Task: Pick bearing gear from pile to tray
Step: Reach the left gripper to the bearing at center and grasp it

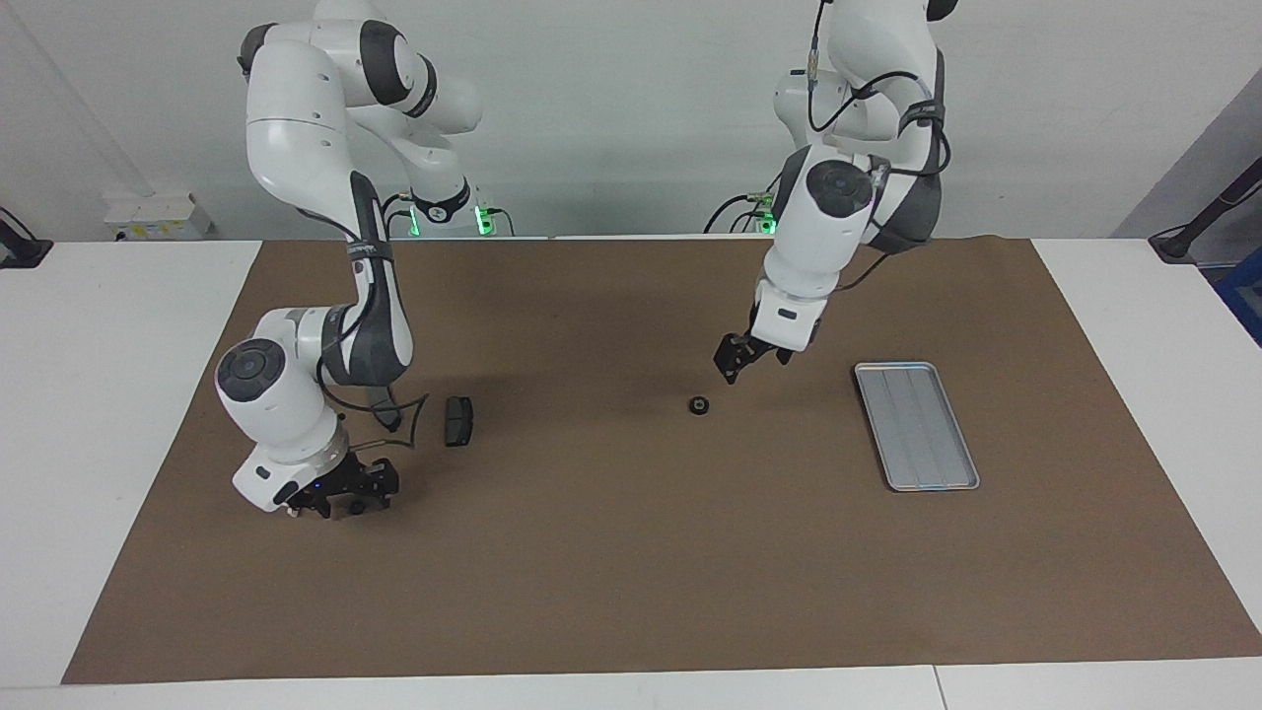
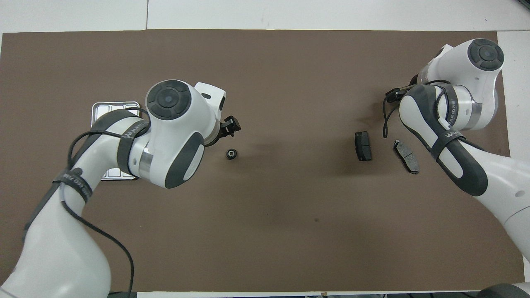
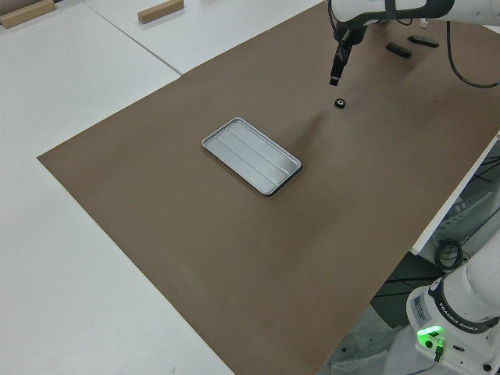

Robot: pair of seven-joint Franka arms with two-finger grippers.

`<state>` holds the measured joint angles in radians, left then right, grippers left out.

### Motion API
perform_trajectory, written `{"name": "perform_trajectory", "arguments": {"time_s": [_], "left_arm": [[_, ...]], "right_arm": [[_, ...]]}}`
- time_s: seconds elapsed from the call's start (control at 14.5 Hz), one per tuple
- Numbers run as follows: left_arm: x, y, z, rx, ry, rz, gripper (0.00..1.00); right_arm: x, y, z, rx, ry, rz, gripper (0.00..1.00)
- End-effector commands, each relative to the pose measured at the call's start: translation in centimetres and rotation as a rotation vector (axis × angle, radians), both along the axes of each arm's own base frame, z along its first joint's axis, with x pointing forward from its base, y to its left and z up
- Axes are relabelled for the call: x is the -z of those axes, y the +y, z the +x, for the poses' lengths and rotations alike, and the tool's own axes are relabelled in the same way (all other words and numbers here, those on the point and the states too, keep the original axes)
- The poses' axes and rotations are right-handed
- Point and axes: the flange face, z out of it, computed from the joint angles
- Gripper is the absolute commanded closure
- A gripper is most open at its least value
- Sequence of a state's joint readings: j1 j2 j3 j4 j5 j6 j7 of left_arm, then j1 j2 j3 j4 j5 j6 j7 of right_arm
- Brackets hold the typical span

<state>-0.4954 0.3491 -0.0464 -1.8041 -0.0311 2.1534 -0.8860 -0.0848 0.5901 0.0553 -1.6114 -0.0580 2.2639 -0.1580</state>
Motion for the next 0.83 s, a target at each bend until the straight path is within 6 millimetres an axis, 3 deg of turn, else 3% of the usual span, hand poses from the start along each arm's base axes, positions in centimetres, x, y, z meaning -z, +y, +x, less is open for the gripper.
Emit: {"name": "perform_trajectory", "arguments": {"time_s": [0.0, 0.14, 0.34, 0.76], "left_arm": [[2.0, -0.9, -0.1, -0.024, -0.035, 0.007, 0.0], [3.4, -2.0, -1.3, 0.001, -0.021, 0.016, 0.0], [4.0, -1.6, -1.4, -0.002, -0.021, 0.017, 0.01], [5.6, -1.4, -2.5, 0.003, -0.008, 0.025, 0.24]], "right_arm": [[0.3, -0.3, -0.2, -0.011, -0.016, 0.002, 0.14], [0.3, -0.6, -0.2, -0.008, -0.016, 0.002, 0.15], [0.3, -0.9, -0.2, -0.004, -0.016, 0.002, 0.15], [0.5, -1.0, -0.4, -0.002, -0.013, 0.002, 0.24]]}}
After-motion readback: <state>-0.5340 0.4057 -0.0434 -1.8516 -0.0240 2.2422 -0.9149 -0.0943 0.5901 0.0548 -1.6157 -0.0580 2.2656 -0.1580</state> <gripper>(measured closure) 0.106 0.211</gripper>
